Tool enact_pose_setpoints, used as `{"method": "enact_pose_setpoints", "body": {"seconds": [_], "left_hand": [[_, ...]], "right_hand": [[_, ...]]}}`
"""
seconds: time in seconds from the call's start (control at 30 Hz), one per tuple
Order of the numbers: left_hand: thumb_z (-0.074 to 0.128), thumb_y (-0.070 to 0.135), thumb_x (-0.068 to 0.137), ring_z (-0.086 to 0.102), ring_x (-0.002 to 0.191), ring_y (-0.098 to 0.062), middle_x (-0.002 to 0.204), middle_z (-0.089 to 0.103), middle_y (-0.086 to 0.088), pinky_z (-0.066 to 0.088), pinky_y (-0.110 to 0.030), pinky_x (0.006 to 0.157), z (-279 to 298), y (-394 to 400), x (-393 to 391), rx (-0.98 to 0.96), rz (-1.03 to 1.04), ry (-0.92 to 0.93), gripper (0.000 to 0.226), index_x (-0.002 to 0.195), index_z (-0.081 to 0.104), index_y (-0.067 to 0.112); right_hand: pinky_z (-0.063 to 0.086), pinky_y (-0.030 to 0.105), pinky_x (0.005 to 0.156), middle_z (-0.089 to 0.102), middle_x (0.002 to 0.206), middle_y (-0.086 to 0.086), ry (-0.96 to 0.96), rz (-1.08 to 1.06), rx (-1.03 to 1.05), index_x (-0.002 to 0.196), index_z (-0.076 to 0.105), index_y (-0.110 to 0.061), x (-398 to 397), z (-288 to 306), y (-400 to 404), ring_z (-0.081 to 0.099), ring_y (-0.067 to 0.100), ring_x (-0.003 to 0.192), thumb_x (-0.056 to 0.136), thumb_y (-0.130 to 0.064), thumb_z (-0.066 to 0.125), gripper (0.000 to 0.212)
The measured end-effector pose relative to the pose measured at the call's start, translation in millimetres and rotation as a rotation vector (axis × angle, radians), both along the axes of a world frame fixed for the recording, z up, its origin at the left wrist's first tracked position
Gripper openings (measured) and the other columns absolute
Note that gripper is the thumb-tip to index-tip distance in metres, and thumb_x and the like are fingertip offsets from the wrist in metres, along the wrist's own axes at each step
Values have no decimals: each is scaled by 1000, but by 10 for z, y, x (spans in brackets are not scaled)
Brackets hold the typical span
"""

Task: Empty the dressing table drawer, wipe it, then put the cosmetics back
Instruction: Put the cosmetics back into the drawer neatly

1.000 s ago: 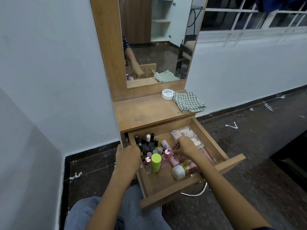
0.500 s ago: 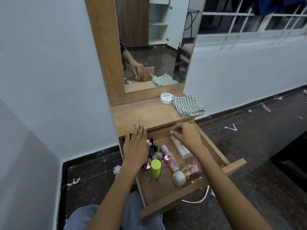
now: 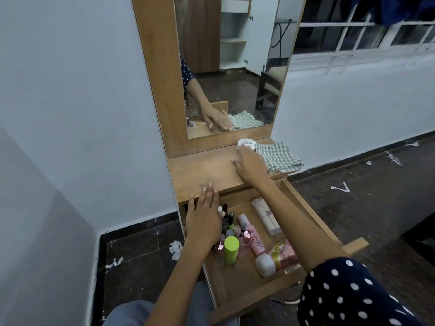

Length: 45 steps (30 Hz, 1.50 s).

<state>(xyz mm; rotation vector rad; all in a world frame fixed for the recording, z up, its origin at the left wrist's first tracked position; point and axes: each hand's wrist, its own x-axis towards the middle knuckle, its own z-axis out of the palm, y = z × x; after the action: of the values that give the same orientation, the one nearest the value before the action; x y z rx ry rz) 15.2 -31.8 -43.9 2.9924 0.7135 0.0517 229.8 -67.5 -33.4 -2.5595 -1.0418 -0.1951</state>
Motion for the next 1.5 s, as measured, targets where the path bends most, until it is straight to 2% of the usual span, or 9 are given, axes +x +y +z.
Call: {"method": "enact_pose_setpoints", "body": {"seconds": [0.07,0.2,0.33,0.63,0.8,1.03,1.2,1.3,1.5], "left_hand": [[21,37,103,-14,145,-16,158,-16,-4,-6,-42,116,-8,1,5,-4,-2,-3,60,151,-7,13],[21,37,103,-15,145,-16,157,-17,-4,-7,-41,116,-27,15,12,-13,-7,6,60,151,-7,13],[20,37,103,-16,145,-16,157,-18,-3,-7,-41,116,-23,22,25,-23,-7,16,60,151,-7,13],[22,35,103,-16,145,-17,157,-19,-4,-7,-41,116,-21,14,15,-45,-7,11,61,150,-9,13],[22,35,103,-14,145,-17,157,-18,-4,-6,-42,117,-16,16,19,-45,-8,19,61,150,-8,13],[22,36,103,-15,145,-17,157,-18,-4,-6,-43,116,-1,8,13,-42,-1,39,61,150,-8,12],[21,36,103,-16,145,-18,157,-20,-5,-8,-42,116,-5,-3,23,-32,2,43,61,150,-10,12],[21,36,103,-17,145,-18,156,-20,-5,-8,-42,116,-20,-5,27,-30,-1,46,61,150,-10,12],[21,37,103,-17,145,-18,156,-21,-6,-6,-43,117,-28,2,19,-28,-3,49,62,150,-11,11]], "right_hand": [[33,45,106,48,138,15,-26,1,-18,132,44,-5,-8,-42,12,44,30,127,96,-40,44,50],[27,47,111,29,151,22,-47,-19,6,140,36,-3,8,-79,-5,28,35,139,95,-41,47,60],[23,42,113,39,146,18,-14,-15,-30,140,35,-2,24,-42,-13,35,30,136,98,-45,38,60],[45,43,88,57,118,17,-151,199,101,119,60,-3,-339,-68,-446,54,35,106,87,-21,63,37],[37,27,82,56,112,10,17,185,216,102,60,-7,-370,-52,-684,50,24,105,79,-23,75,32],[31,26,59,66,102,6,112,68,269,86,56,-11,-402,52,-684,57,21,94,72,-28,79,33],[48,34,66,67,87,1,284,77,317,81,62,-15,-406,215,-1006,60,16,82,63,-35,84,35],[48,27,66,67,84,-3,339,39,381,78,63,-15,-455,229,-1339,61,10,80,64,-28,85,29],[55,28,63,67,87,-6,424,27,176,74,60,-17,-494,-151,-1727,65,10,83,61,-31,85,31]]}}
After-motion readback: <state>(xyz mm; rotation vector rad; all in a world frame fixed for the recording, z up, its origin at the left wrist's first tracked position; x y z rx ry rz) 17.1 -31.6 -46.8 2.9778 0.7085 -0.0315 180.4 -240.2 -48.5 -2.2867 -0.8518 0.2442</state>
